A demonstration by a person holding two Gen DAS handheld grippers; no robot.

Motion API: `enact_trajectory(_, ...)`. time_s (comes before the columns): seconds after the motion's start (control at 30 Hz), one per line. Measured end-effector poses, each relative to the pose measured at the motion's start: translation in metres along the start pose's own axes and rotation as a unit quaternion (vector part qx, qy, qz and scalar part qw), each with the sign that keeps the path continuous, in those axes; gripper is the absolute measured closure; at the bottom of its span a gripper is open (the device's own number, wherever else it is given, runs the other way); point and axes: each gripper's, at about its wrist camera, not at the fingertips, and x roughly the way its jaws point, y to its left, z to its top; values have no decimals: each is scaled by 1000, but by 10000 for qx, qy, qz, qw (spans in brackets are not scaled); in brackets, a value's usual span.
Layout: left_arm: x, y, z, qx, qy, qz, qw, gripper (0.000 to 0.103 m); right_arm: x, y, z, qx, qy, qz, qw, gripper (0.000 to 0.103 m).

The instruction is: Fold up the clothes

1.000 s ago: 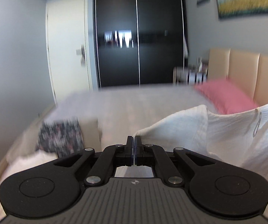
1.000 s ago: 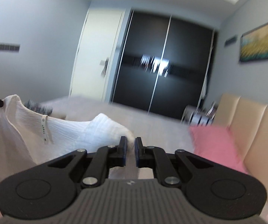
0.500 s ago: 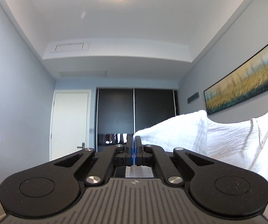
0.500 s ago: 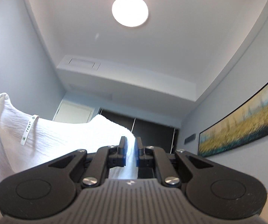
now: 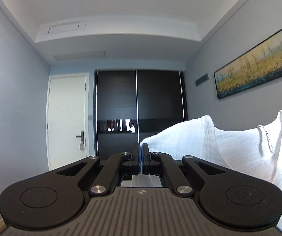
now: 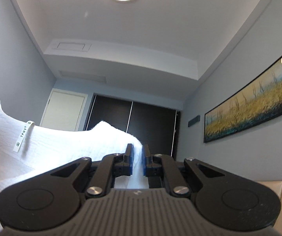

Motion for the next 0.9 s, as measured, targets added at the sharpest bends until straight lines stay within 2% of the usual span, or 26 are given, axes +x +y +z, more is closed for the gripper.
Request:
enact_trajectory(0.17,91,3,-62,208,944,16,9953,103,73,15,-70,0,880,46,9961,93)
enact_trajectory(0.37,193,1,-148,603,1955,127,9788,103,152,42,-166,-177,1867,61,9822,93)
enact_trajectory(0.53,266,13,-225,577,2800,153,9581,103,220,65,-258,-280,2733,50,9615,93)
enact_trajectory(0.63,305,13,-267,720,3177,212,9452,103,255,77,-312,-355,3180,63,9474,93)
enact_trajectory(0.9,360,17,-375,905,4047,105,9099,103,321,116,-448,-683,4017,199,9130,93)
